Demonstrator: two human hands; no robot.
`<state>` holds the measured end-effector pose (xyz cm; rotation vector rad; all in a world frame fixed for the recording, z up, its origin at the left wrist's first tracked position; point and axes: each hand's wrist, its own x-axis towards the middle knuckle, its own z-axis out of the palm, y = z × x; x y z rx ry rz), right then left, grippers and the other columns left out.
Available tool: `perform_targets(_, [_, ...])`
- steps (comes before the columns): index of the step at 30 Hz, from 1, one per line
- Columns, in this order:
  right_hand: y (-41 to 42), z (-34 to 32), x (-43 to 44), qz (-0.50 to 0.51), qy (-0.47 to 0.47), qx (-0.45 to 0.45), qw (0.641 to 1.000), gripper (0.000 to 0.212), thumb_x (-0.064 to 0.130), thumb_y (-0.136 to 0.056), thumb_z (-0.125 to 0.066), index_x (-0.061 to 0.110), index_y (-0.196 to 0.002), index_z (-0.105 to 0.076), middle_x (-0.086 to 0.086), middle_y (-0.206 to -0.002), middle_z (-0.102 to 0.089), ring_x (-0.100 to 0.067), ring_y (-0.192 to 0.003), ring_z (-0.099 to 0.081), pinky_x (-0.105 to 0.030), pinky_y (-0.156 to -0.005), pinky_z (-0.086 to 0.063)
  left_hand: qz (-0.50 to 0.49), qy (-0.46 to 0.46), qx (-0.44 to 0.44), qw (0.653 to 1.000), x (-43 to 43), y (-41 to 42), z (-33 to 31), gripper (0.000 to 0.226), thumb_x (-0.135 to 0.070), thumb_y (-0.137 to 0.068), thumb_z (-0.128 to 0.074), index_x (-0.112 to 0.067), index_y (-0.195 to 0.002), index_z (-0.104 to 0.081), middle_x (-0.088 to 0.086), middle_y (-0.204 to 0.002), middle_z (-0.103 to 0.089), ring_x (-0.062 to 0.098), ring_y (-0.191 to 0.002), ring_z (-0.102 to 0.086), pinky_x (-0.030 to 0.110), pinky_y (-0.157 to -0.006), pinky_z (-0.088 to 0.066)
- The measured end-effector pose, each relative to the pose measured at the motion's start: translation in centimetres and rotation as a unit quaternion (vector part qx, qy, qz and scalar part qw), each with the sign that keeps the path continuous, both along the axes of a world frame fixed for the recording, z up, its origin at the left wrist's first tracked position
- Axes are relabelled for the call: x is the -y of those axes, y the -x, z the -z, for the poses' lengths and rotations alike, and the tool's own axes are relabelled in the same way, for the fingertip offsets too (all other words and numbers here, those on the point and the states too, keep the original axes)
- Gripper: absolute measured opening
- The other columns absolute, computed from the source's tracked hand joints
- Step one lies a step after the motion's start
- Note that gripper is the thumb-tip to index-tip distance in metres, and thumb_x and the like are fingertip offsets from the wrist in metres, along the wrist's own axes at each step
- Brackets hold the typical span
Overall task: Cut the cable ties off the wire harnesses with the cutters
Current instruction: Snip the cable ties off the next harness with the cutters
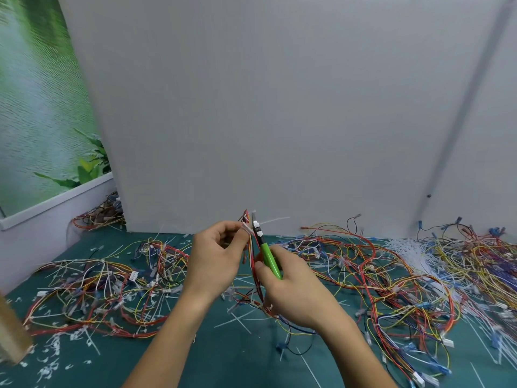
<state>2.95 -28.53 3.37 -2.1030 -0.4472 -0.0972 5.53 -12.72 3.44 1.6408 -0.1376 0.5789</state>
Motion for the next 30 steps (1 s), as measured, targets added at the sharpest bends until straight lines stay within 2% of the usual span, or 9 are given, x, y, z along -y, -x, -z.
perform_targets(4, [0.2, -0.1, -0.1, -0.009, -0.025, -0.027, 0.999, 0.018, 0.040, -0.100, -0.053, 0.026, -0.089, -0.054, 0.001, -0.075, -0.060, -0.031, -0.073, -0.068, -0.053, -0.071, -0.058, -0.003, -0.021, 0.008, 1.000, 0.0, 0.0, 0.3, 0.006, -0.020, -0.092, -0.072, -0.025, -0.089, -0.075, -0.009, -0.083, -0.076, 0.010, -0.078, -0.071, 0.023, -0.073, -0.058])
perform_targets(6, [0.1, 0.0, -0.1, -0.002, -0.024, -0.020, 1.000, 0.024, 0.041, -0.102, -0.053, 0.025, -0.085, -0.051, 0.003, -0.070, -0.055, -0.027, -0.066, -0.063, -0.051, -0.068, -0.056, -0.001, -0.027, 0.016, 0.999, 0.0, 0.0, 0.3, 0.009, -0.019, -0.092, -0.072, -0.027, -0.088, -0.075, -0.010, -0.082, -0.076, 0.008, -0.077, -0.071, 0.018, -0.071, -0.056])
perform_targets(10, [0.0, 0.2, 0.1, 0.013, -0.007, 0.012, 1.000, 0.031, 0.041, -0.104, -0.052, 0.022, -0.080, -0.050, 0.005, -0.063, -0.050, -0.010, -0.055, -0.043, -0.040, -0.060, -0.042, -0.015, -0.040, 0.038, 0.998, 0.3, 0.3, 0.3, 0.017, -0.018, -0.092, -0.072, -0.033, -0.084, -0.075, -0.012, -0.080, -0.076, 0.007, -0.074, -0.071, 0.015, -0.068, -0.054])
perform_targets(17, [0.0, 0.4, -0.1, 0.020, 0.007, 0.035, 0.999, 0.031, 0.039, -0.105, -0.051, 0.022, -0.079, -0.051, 0.008, -0.059, -0.049, -0.009, -0.053, -0.041, -0.026, -0.052, -0.033, -0.041, -0.035, 0.056, 0.997, 1.2, 0.6, 0.6, 0.011, -0.022, -0.093, -0.071, -0.029, -0.087, -0.077, -0.012, -0.078, -0.075, 0.005, -0.070, -0.069, 0.012, -0.063, -0.050])
perform_targets(25, [0.2, 0.4, -0.5, 0.024, 0.013, 0.040, 0.999, 0.031, 0.036, -0.106, -0.049, 0.021, -0.079, -0.048, 0.004, -0.066, -0.049, -0.009, -0.057, -0.042, -0.026, -0.054, -0.035, -0.044, -0.039, 0.068, 0.996, 1.6, 1.0, 0.3, 0.012, -0.023, -0.094, -0.069, -0.030, -0.086, -0.075, -0.013, -0.076, -0.074, 0.007, -0.068, -0.068, 0.012, -0.060, -0.050])
perform_targets(30, [0.4, 0.2, -0.6, 0.024, 0.012, 0.042, 0.999, 0.030, 0.035, -0.106, -0.048, 0.019, -0.081, -0.050, 0.003, -0.068, -0.052, -0.011, -0.058, -0.042, -0.028, -0.056, -0.035, -0.029, -0.037, 0.066, 0.997, 1.7, 1.0, 0.3, 0.024, -0.017, -0.096, -0.066, -0.036, -0.083, -0.073, -0.014, -0.078, -0.075, 0.005, -0.069, -0.068, 0.012, -0.062, -0.050])
